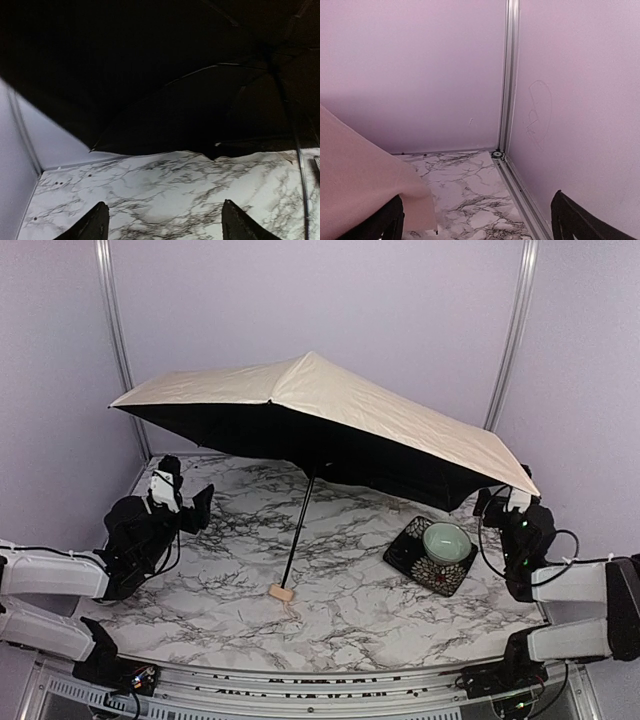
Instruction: Put away the umbrella
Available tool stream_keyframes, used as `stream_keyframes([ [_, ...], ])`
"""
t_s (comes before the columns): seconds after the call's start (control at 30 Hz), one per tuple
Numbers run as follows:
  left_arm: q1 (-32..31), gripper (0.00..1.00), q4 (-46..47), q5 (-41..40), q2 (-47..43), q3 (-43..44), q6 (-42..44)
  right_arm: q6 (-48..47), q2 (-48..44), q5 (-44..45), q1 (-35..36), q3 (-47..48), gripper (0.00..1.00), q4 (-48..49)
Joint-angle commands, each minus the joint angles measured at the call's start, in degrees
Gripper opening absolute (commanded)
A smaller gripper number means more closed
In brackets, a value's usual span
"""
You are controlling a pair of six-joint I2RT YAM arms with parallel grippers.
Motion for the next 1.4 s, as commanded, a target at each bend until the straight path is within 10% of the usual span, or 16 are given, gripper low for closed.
stream_keyframes([
  [0.0,-12.26,0.75,-12.87,-0.46,-0.46,4.59,-3.44,6.05,-7.67,-5.14,0.52,5.32,0.99,-21.47],
  [0.53,-18.66,0.87,-14.78,19.61,29.9,26.23,-24.04,17.23,-15.46,-13.66,1.03,7.39,0.92,-36.1],
  [0.9,-17.15,0.38,-14.76,19.44,37.35,30.62,-30.03,18.04,-17.6,-15.94,1.76,7.41,0.91,-37.9],
  [1.37,-16.03,0.0,-12.09,25.71,40.8,33.99,-35.28,18.93,-22.11,-17.2,3.58,9.02,0.89,-43.34],
])
